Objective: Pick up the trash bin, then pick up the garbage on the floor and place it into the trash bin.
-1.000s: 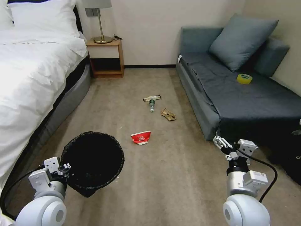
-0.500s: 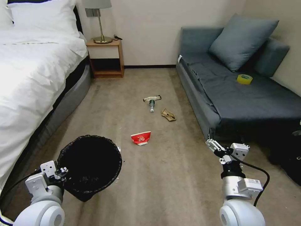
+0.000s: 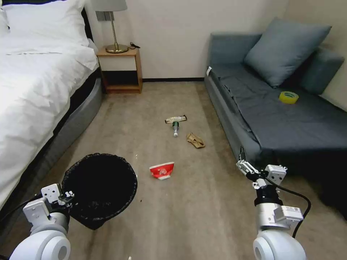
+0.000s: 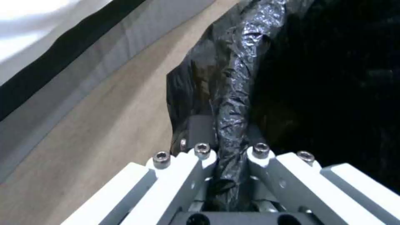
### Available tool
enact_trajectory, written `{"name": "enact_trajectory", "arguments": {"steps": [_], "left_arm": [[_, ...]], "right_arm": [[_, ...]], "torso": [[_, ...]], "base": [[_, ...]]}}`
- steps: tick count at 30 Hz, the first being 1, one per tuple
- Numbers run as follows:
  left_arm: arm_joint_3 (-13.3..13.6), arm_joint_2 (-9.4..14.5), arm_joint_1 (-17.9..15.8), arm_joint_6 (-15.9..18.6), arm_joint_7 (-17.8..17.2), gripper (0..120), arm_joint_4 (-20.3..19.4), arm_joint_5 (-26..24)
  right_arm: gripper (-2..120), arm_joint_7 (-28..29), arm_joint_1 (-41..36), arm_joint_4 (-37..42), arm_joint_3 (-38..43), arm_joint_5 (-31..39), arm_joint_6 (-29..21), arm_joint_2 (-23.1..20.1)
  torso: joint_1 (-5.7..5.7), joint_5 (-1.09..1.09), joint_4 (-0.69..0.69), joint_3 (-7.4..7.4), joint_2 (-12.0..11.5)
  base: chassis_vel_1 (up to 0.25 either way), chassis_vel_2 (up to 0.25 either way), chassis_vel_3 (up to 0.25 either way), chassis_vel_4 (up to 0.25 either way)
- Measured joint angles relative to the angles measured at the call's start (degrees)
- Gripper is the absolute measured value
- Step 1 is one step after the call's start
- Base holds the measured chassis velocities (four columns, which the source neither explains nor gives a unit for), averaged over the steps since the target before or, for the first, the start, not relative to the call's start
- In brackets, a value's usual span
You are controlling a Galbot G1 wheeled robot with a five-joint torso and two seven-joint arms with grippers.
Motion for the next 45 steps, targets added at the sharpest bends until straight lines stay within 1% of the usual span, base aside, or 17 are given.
{"name": "enact_trajectory", "arguments": {"steps": [17,18,22,24,26,28,30,31,32,33,34,37,38,40,42,44,45], "left_arm": [[-0.24,0.09,-1.38,-0.01,0.19,3,2.25,-0.11],[-0.17,0.07,-1.48,-0.01,0.23,3,2.42,-0.09],[-0.14,0.07,-1.60,-0.11,0.28,3,2.58,-0.05],[-0.11,0.16,-1.70,-0.15,0.30,3,2.62,-0.02],[-0.06,0.23,-1.72,-0.15,0.33,3,2.62,-0.02],[0.17,0.43,-1.70,-0.15,0.41,3,2.61,0.00],[0.17,0.43,-1.70,-0.15,0.41,3,2.61,0.00],[0.30,0.46,-1.61,-0.15,0.44,3,2.55,0.01],[0.32,0.46,-1.56,-0.15,0.42,3,2.53,0.07],[0.39,0.42,-1.49,-0.16,0.44,3,2.46,0.18],[0.39,0.42,-1.49,-0.16,0.44,3,2.46,0.18],[0.61,0.17,-1.18,-0.17,0.42,3,2.29,0.69],[0.78,-0.12,-1.05,-0.16,0.47,3,2.18,0.98],[0.86,-0.30,-0.99,-0.17,0.46,3,2.10,1.18],[1.26,-1.15,-0.71,-0.24,0.51,3,1.83,1.94],[1.31,-1.28,-0.65,-0.24,0.50,3,1.79,2.08],[1.35,-1.55,-0.45,-0.26,0.44,3,1.61,2.47]], "right_arm": [[100,-0.68,1.54,-1.53,0.04,-0.13,-0.03,-0.34],[100,-1.18,2.12,-2.10,0.02,-0.49,0.52,-0.65],[100,-1.98,3.60,-3.16,-0.26,-0.98,2.05,-1.41],[100,-3.10,5.72,-4.70,-1.12,-1.76,2.66,-3.41],[100,-3.36,6.22,-5.06,-1.44,-1.95,2.59,-4.12],[100,-5.39,8.15,-6.69,-4.30,-1.26,2.04,-8.59],[100,-5.47,8.21,-6.76,-4.48,-1.17,2.01,-8.82],[100,-7.19,9.50,-7.87,-8.13,1.05,1.73,-13.94],[100,-7.84,10.35,-8.47,-10.46,2.58,1.29,-16.97],[100,-8.55,11.09,-9.05,-12.83,4.05,0.89,-20.20],[100,-8.55,11.09,-9.05,-12.83,4.05,0.89,-20.20],[100,-10.19,14.41,-11.35,-20.02,8.44,-0.98,-28.62],[100,-11.01,17.07,-12.94,-24.22,10.71,-1.80,-31.65],[100,-11.41,18.28,-13.64,-25.68,11.60,-2.19,-32.54],[100,-12.01,25.64,-16.48,-33.82,16.27,-5.27,-35.39],[100,-12.01,26.98,-16.90,-35.48,17.13,-5.87,-35.76],[100,-11.88,31.42,-17.96,-40.93,19.76,-8.25,-36.63]], "torso": [[0.00,-0.02,0.01,0.00,0.00],[0.00,0.02,0.00,0.00,0.00],[0.01,-0.01,0.00,0.01,-0.01],[0.01,0.01,0.01,0.01,-0.01],[0.01,0.00,0.00,0.02,0.00],[0.00,0.01,0.00,0.00,0.00],[0.00,0.01,0.00,0.00,0.00],[0.00,0.01,0.02,0.00,0.00],[0.00,0.02,-0.03,-0.01,0.00],[0.00,0.01,0.03,-0.01,0.00],[0.00,0.01,0.03,-0.01,0.00],[0.00,0.00,0.01,0.00,0.00],[0.00,0.02,0.00,0.00,0.00],[0.00,0.02,0.00,0.00,0.00],[0.00,0.01,0.00,0.00,0.00],[0.00,0.00,0.01,0.00,0.00],[0.00,0.01,0.00,0.00,0.00]], "base": [[-0.240,0.242,0.239,-0.236],[-0.225,0.221,0.241,-0.227],[-0.208,0.205,0.190,-0.204],[-0.120,0.159,0.110,-0.081],[-0.075,0.115,0.067,-0.081],[0.000,0.000,0.000,0.000],[0.000,0.000,0.000,0.000],[0.054,-0.045,-0.042,0.049],[0.000,0.000,0.000,0.000],[0.000,0.000,0.000,0.000],[0.000,0.000,0.000,0.000],[0.000,0.000,0.000,0.000],[0.000,0.000,0.000,0.000],[0.000,0.000,0.000,0.000],[0.000,0.000,0.000,0.000],[0.000,0.000,0.000,0.000],[0.000,0.000,0.000,0.000]]}}
